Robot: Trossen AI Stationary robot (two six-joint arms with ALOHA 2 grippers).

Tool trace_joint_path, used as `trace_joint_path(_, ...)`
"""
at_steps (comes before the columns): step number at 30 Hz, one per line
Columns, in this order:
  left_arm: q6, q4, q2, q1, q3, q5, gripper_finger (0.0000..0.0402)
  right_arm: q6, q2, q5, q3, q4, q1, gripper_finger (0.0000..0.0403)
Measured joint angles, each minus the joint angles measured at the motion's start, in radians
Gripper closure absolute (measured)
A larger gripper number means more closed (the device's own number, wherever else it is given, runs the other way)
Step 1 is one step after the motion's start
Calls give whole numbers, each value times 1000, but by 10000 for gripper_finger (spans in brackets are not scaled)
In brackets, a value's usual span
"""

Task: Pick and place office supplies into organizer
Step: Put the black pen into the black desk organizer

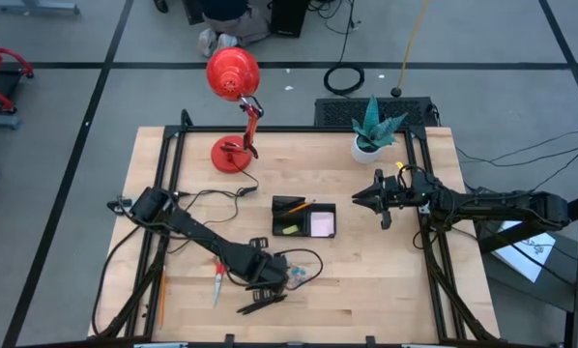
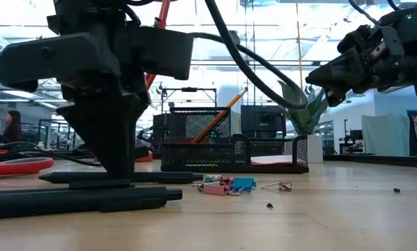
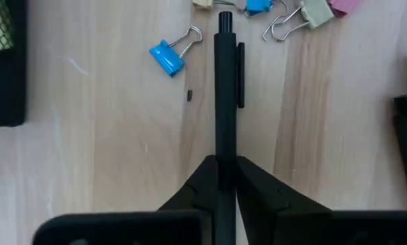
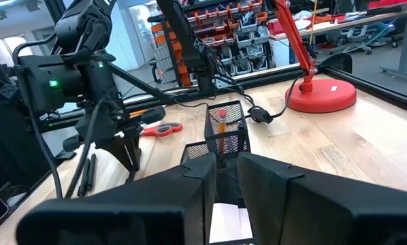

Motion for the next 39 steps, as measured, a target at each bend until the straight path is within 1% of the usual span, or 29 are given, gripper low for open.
trace_joint_path(3, -15, 7, -33, -2, -4, -66, 369, -2, 0, 2, 0, 0, 0, 344)
trace_joint_path(5, -5, 7, -85, -6, -4, -129, 379, -8, 0, 9, 0, 0, 0, 344)
trace_joint_path(7, 10, 28, -134, -11, 1, -162, 385, -8, 0, 30, 0, 0, 0, 344)
trace_joint_path(10, 45, 44, -201, -22, -3, -224, 385, -8, 0, 30, 0, 0, 0, 344)
trace_joint_path(14, 185, 154, -311, -19, 1, -344, 372, -8, 0, 30, 0, 0, 0, 344)
trace_joint_path(19, 405, 318, -374, 25, 1, -436, 377, 0, 0, 29, 0, 0, 0, 344)
trace_joint_path(21, 478, 387, -381, 53, 2, -437, 380, 0, 0, 29, 0, 0, 0, 344)
trace_joint_path(23, 523, 419, -379, 87, 2, -419, 379, 0, 0, 29, 0, 0, 0, 344)
trace_joint_path(25, 536, 430, -372, 121, 0, -411, 375, -3, 0, 29, 0, 0, 0, 344)
trace_joint_path(28, 533, 517, -369, 178, -48, -409, 371, -3, 0, 29, 0, 0, 0, 344)
trace_joint_path(32, 544, 728, -367, 246, -191, -335, 375, -3, 0, 28, 0, 0, 0, 344)
trace_joint_path(36, 503, 973, -367, 300, -370, -288, 382, -3, 0, 28, 0, -5, 0, 344)
trace_joint_path(39, 489, 1123, -367, 321, -468, -247, 378, -3, 0, 28, 0, -8, 0, 344)
